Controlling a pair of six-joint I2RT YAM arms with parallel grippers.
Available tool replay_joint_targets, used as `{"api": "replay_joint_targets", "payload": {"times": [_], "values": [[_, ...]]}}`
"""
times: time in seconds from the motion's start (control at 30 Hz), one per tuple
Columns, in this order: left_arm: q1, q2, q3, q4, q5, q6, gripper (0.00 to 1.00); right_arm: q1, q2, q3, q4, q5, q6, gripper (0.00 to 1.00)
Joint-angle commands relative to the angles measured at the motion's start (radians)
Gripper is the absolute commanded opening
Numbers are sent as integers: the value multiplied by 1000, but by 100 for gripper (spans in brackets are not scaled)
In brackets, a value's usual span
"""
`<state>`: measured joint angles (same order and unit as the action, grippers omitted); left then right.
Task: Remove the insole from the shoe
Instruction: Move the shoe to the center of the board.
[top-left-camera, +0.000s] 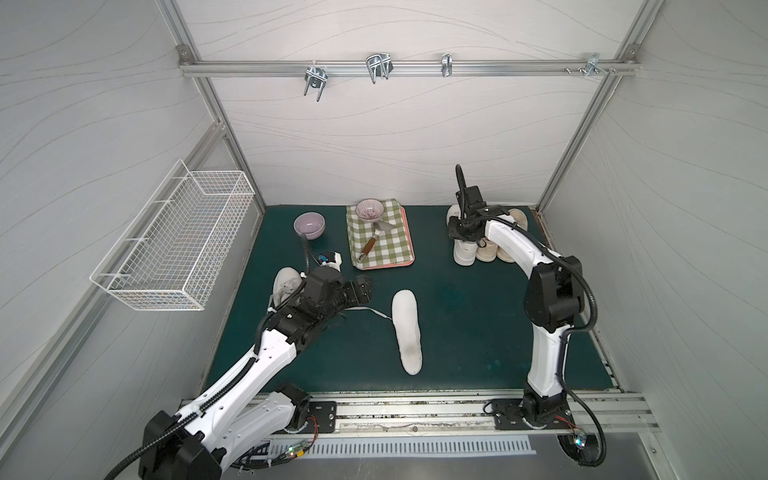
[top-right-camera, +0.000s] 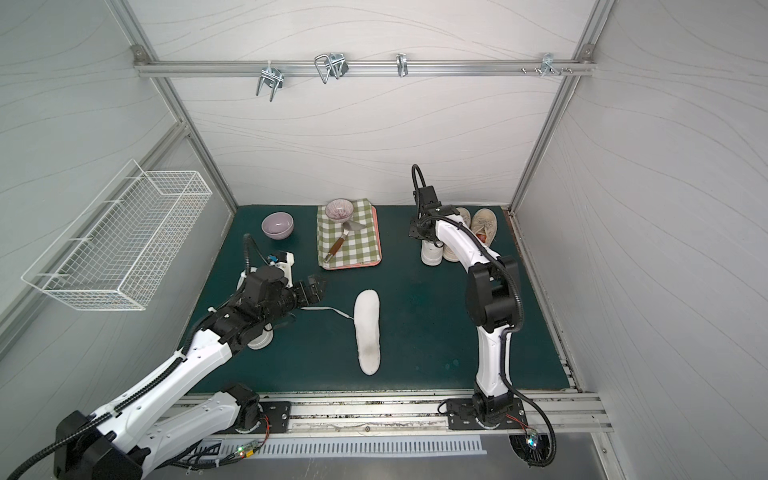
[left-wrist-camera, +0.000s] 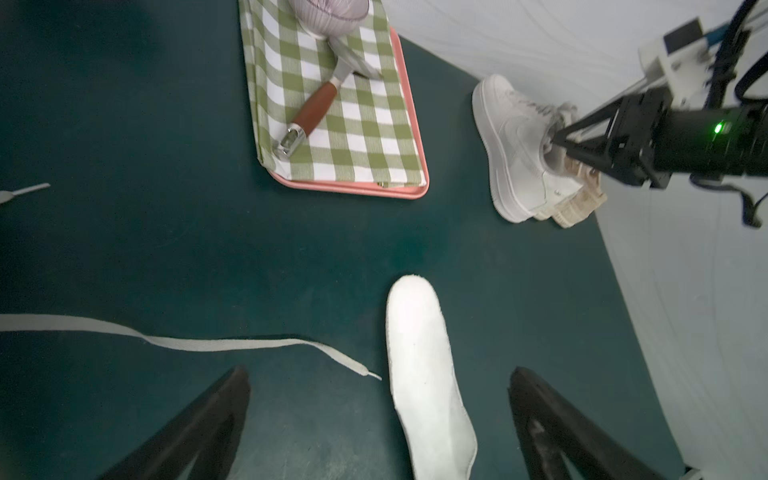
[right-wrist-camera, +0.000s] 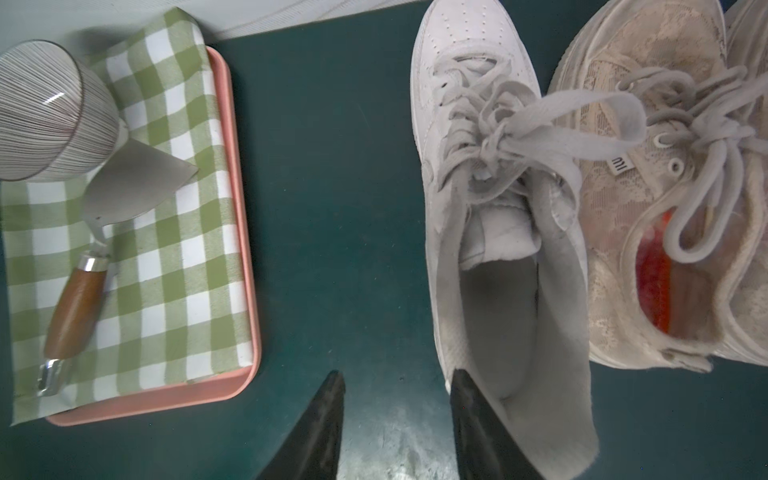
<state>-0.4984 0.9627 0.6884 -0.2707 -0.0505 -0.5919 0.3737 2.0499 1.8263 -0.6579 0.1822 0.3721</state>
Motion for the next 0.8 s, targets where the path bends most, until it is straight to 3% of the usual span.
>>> {"api": "replay_joint_targets", "payload": {"times": [0.0, 0.23, 0.37, 0.5, 0.6, 0.77], "values": [[-23, 8, -35, 94, -52, 34, 99, -11, 37, 47, -62, 60, -11, 44], [-24, -17, -130, 171, -21, 73, 99, -12, 194, 185, -119, 73, -9, 42], [-24, -54, -161, 166, -90, 97, 99, -15, 235, 202, -126, 122, -7, 41], [-25, -78, -179, 193, -74, 99, 99, -30, 263, 210, -134, 143, -7, 38], [-24, -66, -186, 210, -65, 101, 99, -33, 283, 223, -141, 134, -11, 32], [-24, -63, -197, 191, -142, 146, 99, -35, 286, 233, -137, 136, -32, 11]]}}
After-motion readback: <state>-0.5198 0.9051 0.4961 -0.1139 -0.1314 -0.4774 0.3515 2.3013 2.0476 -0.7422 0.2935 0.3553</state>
